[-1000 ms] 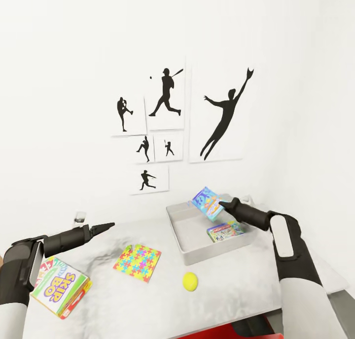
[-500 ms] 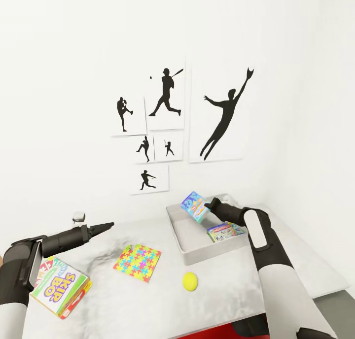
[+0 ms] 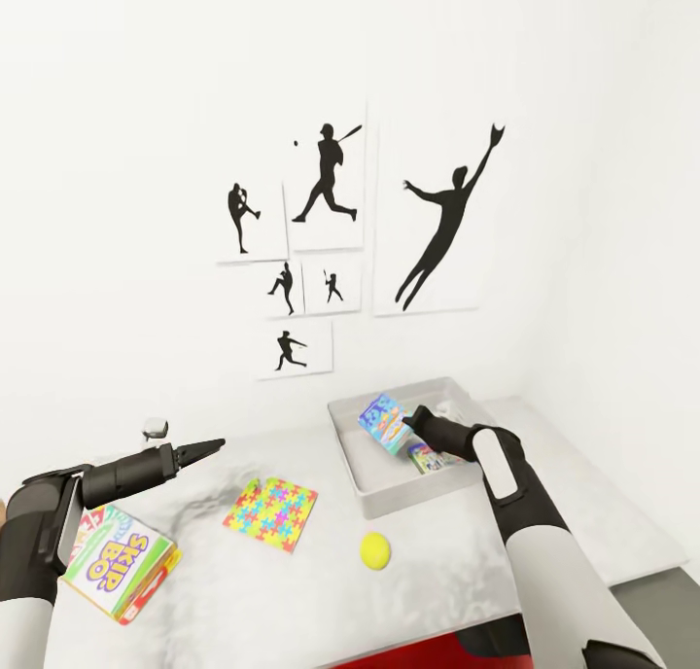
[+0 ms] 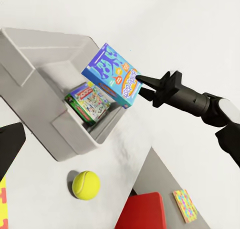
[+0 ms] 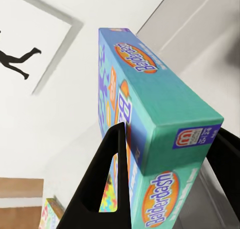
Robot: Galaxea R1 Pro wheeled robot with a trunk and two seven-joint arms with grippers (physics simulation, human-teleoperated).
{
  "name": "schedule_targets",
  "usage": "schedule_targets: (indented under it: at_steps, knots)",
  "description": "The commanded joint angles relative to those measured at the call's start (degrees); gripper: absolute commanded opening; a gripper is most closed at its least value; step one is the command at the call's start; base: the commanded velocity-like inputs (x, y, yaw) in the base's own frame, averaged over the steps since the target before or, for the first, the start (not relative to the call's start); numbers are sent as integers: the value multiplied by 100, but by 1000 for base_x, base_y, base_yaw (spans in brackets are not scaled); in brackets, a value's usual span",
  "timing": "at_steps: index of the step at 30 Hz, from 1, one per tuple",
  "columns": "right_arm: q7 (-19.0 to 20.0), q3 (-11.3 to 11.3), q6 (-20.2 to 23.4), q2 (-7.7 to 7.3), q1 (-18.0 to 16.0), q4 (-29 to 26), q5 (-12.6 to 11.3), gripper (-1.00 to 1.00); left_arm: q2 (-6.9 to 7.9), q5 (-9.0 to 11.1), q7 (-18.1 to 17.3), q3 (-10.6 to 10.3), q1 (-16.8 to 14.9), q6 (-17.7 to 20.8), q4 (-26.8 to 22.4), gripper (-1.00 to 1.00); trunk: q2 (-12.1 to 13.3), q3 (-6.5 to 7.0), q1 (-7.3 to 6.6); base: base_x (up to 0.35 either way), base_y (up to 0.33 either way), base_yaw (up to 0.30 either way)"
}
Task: Put all the toys in the child's room - the three board games (two on the bed and one on the table), the two jigsaw puzzles on the table, and the tennis ball on the table - inside the toy box on the table in the child's room.
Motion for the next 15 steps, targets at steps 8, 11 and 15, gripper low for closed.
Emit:
schedule_targets:
  at_steps: [8,11,15]
  knots:
    - [38,84,-159,20,0,12,21,-100,0,-29,-37,6,-8,60,-1,100,-14,-87,4,0,0,0]
    - [30,237,-194,25,2,13,13,-100,0,-29,-40,6,-7,60,-1,100,-14,-115,4,0,0,0]
    - [22,321,-212,33,2,13,8,-100,0,-30,-39,6,-8,60,-1,100,-14,-152,4,0,0,0]
